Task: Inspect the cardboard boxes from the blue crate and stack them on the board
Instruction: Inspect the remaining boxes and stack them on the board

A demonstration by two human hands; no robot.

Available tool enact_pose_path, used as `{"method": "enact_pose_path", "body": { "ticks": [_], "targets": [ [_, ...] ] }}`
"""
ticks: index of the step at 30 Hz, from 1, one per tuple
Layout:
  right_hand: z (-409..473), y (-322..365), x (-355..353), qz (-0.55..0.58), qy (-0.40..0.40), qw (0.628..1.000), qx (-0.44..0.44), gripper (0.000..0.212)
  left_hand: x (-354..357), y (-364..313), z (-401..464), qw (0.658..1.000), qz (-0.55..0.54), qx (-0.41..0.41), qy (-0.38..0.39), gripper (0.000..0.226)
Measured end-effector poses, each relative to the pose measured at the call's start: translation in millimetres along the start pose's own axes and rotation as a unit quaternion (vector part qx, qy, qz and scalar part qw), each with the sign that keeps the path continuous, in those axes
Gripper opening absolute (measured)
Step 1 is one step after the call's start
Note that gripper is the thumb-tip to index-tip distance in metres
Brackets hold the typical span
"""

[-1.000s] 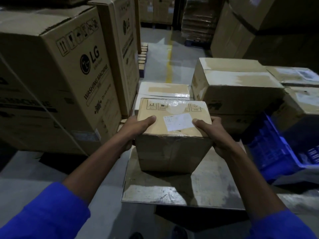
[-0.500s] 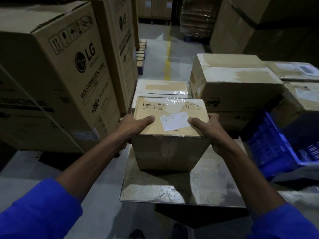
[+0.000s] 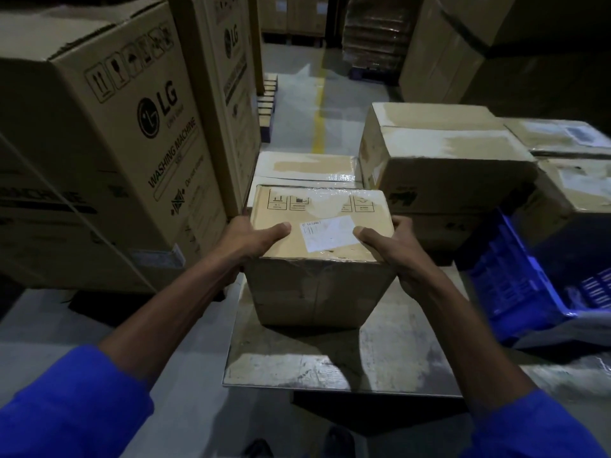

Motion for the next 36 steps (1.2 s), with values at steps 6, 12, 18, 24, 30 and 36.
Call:
{"method": "enact_pose_path", "body": {
  "ticks": [6, 12, 18, 24, 30, 36],
  "targets": [
    [-6, -1, -4, -0.004, -0.016, 1.000, -0.007, 0.076, 12, 16, -5, 0.983, -0.168, -0.045, 0.065, 0.046],
    [-13, -5, -28, 0.005, -0.017, 1.000, -0.006, 0.091, 28, 55, -3, 0.959, -0.237, -0.141, 0.065, 0.073],
    [-32, -20, -93, 0.006, -0.042, 0.999, -0.007, 0.092, 59, 85, -22, 0.962, -0.194, -0.172, 0.091, 0.045],
    [-39, -24, -141, -0.109, -0.113, 0.985, -0.066, 0.042, 65, 117, -12, 0.932, -0.249, -0.255, 0.069, 0.079],
    [-24, -31, -154, -0.156, -0.115, 0.979, -0.061, 0.041, 74, 113, -10, 0.895, -0.355, -0.259, 0.082, 0.089],
    [-12, -54, -140, -0.115, -0.121, 0.985, -0.046, 0.024, 50, 135, -6, 0.862, -0.425, -0.270, 0.057, 0.090]
  ]
}}
Point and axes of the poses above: each hand's wrist, its own z-axis towards the middle knuckle, its own x-axis out of the palm, y = z × x, the point moved 7 cm from there along z, towards the middle knuckle, and after that the axes turned 2 degrees about x, right-handed, at the moved point
